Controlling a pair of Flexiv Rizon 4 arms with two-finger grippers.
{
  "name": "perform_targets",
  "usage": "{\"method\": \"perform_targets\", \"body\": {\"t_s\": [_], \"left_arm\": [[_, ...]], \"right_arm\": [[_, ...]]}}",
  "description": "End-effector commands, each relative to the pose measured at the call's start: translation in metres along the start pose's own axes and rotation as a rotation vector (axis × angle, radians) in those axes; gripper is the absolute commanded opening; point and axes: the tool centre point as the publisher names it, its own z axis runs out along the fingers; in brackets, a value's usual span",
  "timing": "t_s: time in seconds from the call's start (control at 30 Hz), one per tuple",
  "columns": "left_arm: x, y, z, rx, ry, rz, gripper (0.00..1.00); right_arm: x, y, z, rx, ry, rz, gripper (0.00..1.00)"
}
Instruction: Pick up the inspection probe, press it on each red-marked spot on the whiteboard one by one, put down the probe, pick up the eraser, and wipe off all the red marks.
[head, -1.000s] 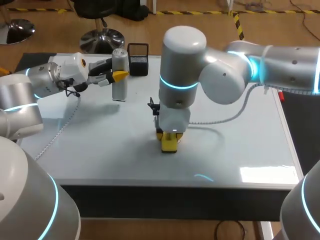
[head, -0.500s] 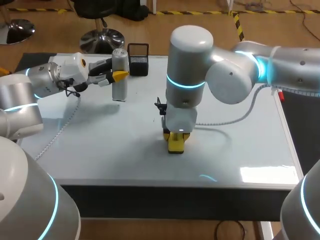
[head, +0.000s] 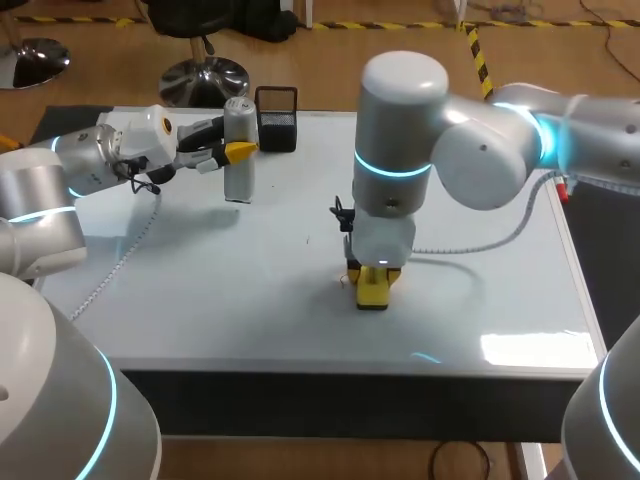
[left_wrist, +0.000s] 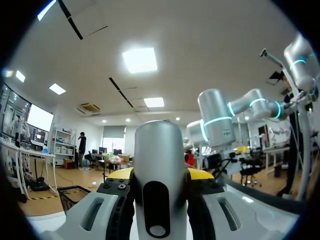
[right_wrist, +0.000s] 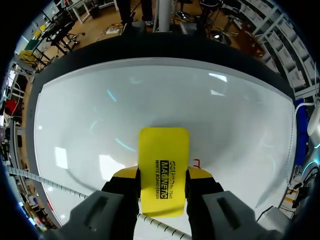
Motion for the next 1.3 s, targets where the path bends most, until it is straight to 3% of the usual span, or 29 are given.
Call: {"method": "perform_targets", "body": {"t_s": [0.03, 0.23, 0.43, 0.8, 1.03, 1.3], "left_arm": [[0.001, -0.002, 0.001, -0.003, -0.001, 0.0, 0.0], [0.001, -0.002, 0.001, -0.003, -0.001, 0.0, 0.0], [0.001, -0.002, 0.001, -0.003, -0.001, 0.0, 0.0], [0.001, -0.002, 0.001, -0.003, -0.001, 0.0, 0.0], [0.001, -0.002, 0.001, -0.003, -0.001, 0.0, 0.0], [0.001, -0.002, 0.001, -0.003, -0.001, 0.0, 0.0]], "right_arm": [[0.007, -0.001, 0.012, 0.006, -0.001, -0.004, 0.0], [-0.006, 0.001, -0.01, 0.048, 0.01, -0.033, 0.0], [-0.036, -0.003, -0.034, 0.102, 0.002, -0.1, 0.0], [-0.071, -0.019, 0.0, 0.048, -0.061, -0.135, 0.0], [-0.071, -0.02, 0.016, 0.018, -0.067, -0.133, 0.0], [-0.048, -0.017, 0.015, 0.013, -0.04, -0.101, 0.0]]}}
